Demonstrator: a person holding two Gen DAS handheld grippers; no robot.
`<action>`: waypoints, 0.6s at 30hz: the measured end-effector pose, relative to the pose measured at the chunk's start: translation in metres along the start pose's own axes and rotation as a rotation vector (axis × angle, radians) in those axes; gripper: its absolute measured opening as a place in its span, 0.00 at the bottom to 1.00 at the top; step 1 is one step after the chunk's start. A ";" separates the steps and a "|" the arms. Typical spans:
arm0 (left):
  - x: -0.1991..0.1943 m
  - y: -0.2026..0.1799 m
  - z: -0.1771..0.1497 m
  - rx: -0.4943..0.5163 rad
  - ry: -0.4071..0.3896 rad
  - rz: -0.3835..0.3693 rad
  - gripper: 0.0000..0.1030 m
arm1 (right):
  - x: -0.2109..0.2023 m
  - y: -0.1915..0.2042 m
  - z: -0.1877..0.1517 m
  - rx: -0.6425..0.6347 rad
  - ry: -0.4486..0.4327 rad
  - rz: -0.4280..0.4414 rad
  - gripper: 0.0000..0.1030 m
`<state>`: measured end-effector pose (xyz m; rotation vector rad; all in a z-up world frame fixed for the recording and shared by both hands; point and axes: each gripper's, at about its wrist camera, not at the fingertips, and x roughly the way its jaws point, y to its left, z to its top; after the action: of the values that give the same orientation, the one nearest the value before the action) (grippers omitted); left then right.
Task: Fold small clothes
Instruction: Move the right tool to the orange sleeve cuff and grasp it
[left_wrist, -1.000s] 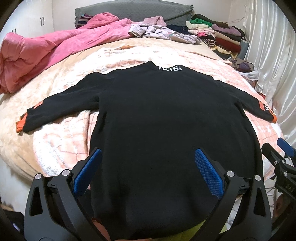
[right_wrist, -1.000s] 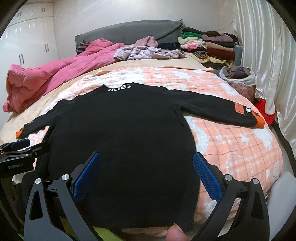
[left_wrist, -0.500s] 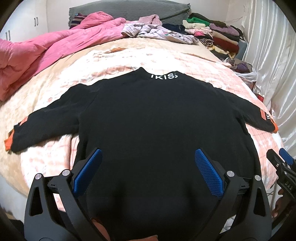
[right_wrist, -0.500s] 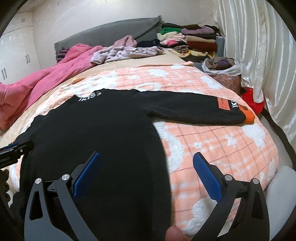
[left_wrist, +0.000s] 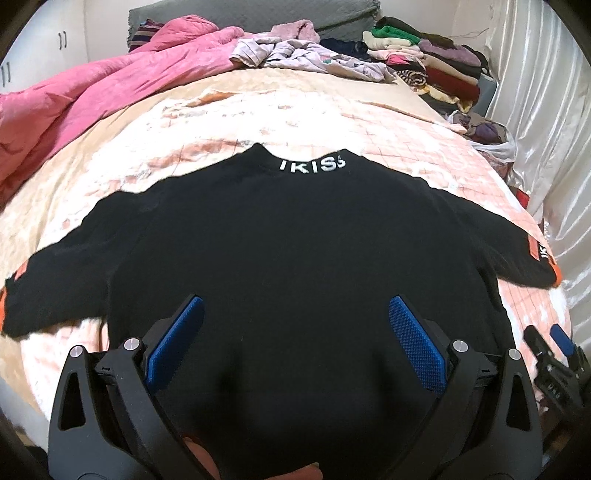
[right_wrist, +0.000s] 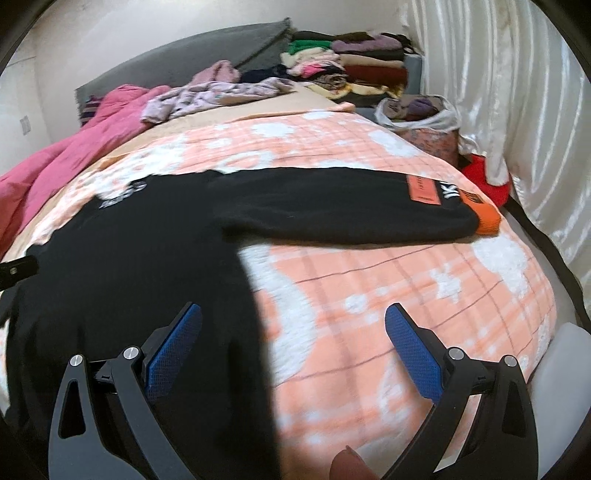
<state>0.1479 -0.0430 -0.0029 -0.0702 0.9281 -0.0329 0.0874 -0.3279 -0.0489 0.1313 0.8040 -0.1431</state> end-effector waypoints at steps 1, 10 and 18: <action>0.002 -0.001 0.003 0.003 -0.001 0.006 0.91 | 0.004 -0.007 0.002 0.017 0.002 -0.009 0.96; 0.029 0.010 0.028 -0.046 0.012 0.049 0.91 | 0.039 -0.095 0.036 0.252 0.043 -0.083 0.96; 0.056 0.029 0.047 -0.072 0.043 0.100 0.91 | 0.061 -0.155 0.054 0.395 0.072 -0.127 0.96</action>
<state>0.2190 -0.0153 -0.0223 -0.0900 0.9748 0.0921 0.1403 -0.4941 -0.0657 0.4606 0.8491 -0.4186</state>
